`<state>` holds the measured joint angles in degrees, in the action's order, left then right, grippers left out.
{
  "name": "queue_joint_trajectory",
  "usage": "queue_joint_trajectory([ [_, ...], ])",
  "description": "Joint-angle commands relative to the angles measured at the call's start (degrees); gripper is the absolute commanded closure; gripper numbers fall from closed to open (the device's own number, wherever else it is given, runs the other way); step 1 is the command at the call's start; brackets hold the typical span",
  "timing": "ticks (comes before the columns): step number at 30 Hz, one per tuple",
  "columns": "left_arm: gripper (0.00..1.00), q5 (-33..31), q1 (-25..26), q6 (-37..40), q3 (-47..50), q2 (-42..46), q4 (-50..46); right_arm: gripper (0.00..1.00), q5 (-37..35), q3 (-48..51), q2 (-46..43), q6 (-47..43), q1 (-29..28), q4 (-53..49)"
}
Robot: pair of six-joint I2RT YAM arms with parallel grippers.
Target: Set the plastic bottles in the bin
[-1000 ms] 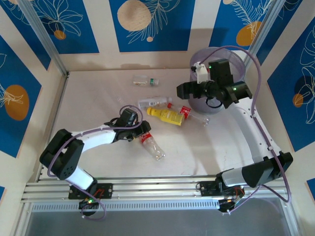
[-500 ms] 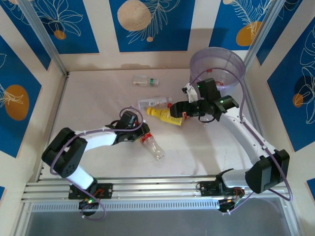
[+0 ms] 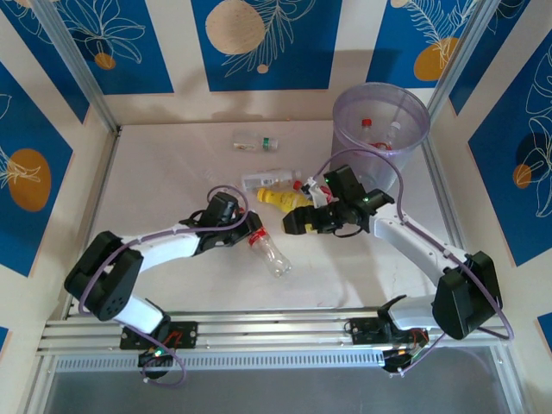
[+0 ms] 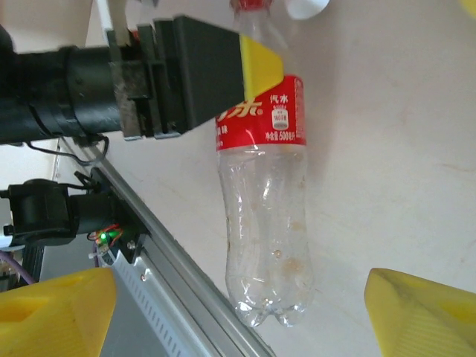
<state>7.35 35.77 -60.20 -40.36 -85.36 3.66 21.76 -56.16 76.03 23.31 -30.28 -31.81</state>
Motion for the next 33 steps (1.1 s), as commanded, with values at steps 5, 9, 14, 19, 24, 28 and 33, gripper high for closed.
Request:
queue_joint_trajectory([
  [5, 0.59, 0.24, -0.79, -0.69, -0.94, 5.21, -0.57, 0.14, 5.02, 2.9, 4.01, 3.39, -2.23, 6.27],
  [9, 0.6, 1.32, -1.02, -1.08, -1.89, 6.32, 1.34, 0.14, 5.68, 1.95, 7.67, 3.49, -3.55, 8.24],
  [14, 0.63, 2.46, -1.25, -2.69, -2.59, 5.81, 5.67, 0.16, 7.67, 1.17, 11.05, 4.35, -4.38, 11.3],
  [19, 0.64, 4.77, -1.32, -3.69, -4.46, 3.62, 9.32, 0.19, 9.19, 0.92, 13.28, 5.14, -4.8, 13.86],
  [24, 0.63, 6.74, -1.4, -4.57, -5.43, 1.45, 12.18, 0.24, 9.66, 0.65, 14.62, 5.5, -4.57, 15.34],
  [28, 0.62, 6.98, -1.39, -3.79, -6.01, 0.99, 11.57, 0.35, 9.45, 0.43, 14.94, 5.53, -3.93, 15.55],
  [33, 0.58, 6.63, -1.36, -3.24, -5.96, 1.24, 11.02, 0.44, 9.31, 0.0, 14.74, 5.24, -3.21, 15.29],
])
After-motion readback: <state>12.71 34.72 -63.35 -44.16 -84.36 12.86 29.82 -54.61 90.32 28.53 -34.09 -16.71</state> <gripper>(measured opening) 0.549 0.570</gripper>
